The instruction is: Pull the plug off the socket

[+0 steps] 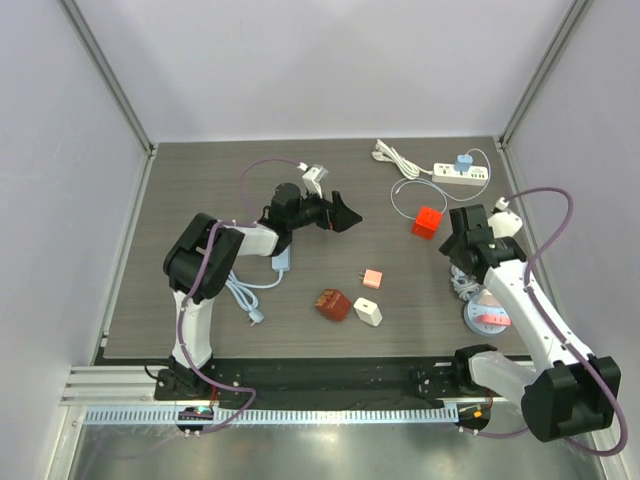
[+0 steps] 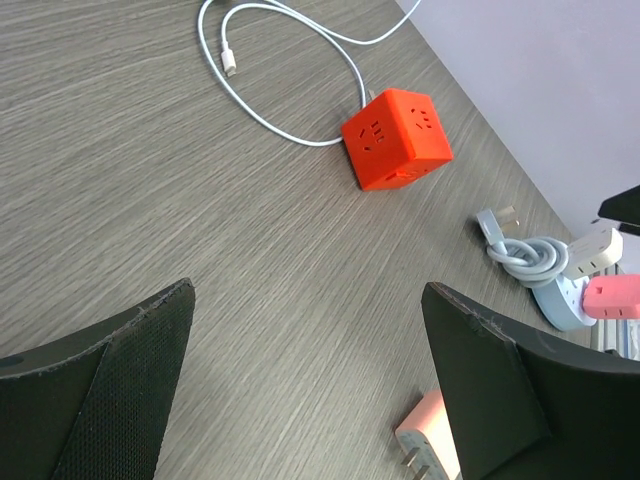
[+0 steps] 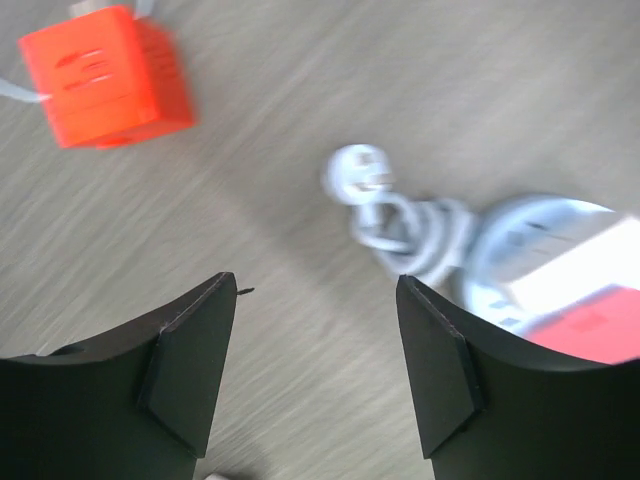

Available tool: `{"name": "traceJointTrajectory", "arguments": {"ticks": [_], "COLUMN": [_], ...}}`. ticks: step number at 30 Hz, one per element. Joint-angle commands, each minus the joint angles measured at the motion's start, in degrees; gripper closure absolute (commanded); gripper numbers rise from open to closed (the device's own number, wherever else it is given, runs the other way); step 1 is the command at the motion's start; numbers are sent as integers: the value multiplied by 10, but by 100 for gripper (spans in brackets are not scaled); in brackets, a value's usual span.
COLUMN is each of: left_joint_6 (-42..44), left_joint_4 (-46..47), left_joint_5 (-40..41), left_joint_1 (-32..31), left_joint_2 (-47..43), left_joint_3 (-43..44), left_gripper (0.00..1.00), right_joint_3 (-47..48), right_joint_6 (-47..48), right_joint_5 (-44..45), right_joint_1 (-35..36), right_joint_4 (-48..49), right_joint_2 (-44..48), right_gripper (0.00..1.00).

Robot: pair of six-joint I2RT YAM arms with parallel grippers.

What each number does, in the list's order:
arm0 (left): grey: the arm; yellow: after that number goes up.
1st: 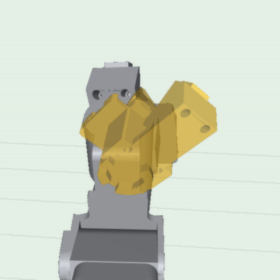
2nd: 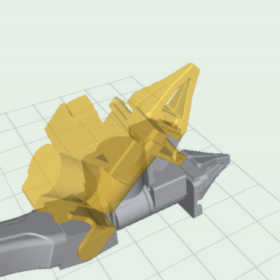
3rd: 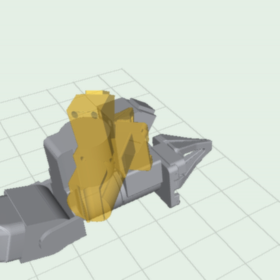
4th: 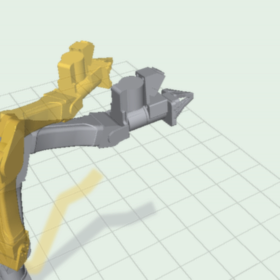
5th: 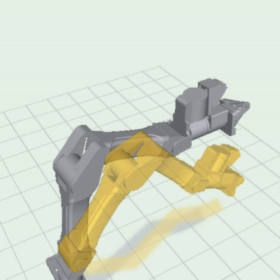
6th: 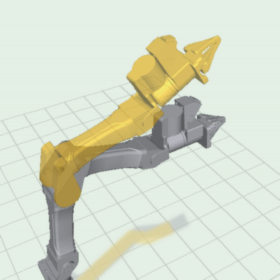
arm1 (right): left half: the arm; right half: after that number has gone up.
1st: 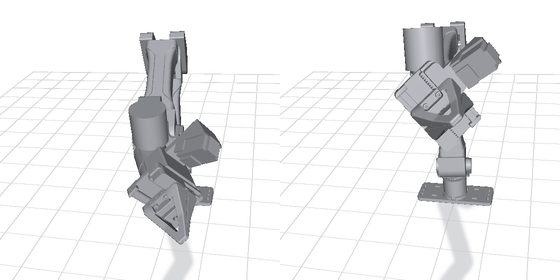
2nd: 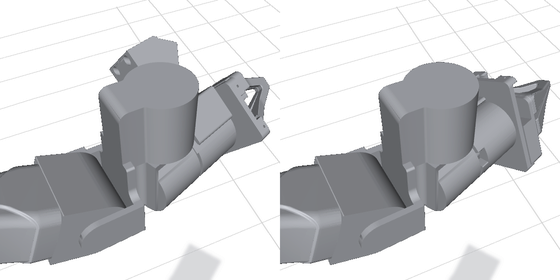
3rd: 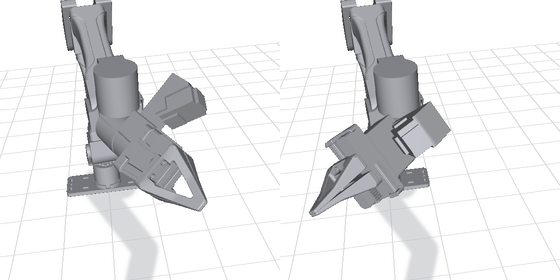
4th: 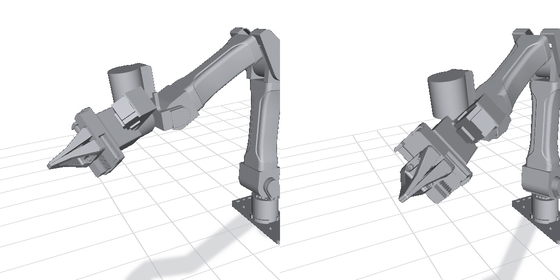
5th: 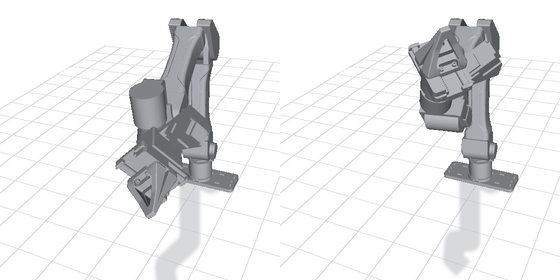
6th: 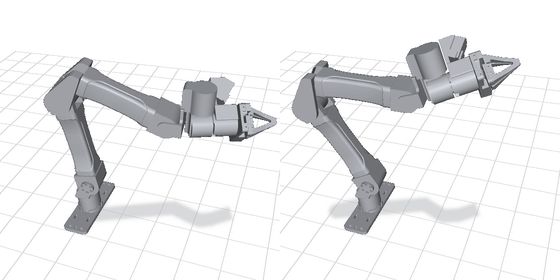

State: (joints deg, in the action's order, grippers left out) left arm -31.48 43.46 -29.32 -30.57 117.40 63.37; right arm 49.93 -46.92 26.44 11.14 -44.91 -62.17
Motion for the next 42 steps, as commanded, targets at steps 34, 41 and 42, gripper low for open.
{"name": "traceJointTrajectory", "arguments": {"ticks": [34,41,42], "left_joint_6": [-27,-24,-23], "left_joint_4": [51,41,40], "left_joint_5": [-14,-14,-13], "left_joint_1": [15,15,15], "left_joint_2": [-5,-6,-6], "left_joint_3": [10,15,16], "left_gripper": [5,5,5], "right_joint_3": [-67,-34,-32], "right_joint_6": [-64,-79,-69], "right_joint_5": [-25,-39,-43], "right_joint_1": [93,162,162], "right_joint_4": [188,191,191], "right_joint_2": [-203,-233,-231], "right_gripper": [76,66,62]}}
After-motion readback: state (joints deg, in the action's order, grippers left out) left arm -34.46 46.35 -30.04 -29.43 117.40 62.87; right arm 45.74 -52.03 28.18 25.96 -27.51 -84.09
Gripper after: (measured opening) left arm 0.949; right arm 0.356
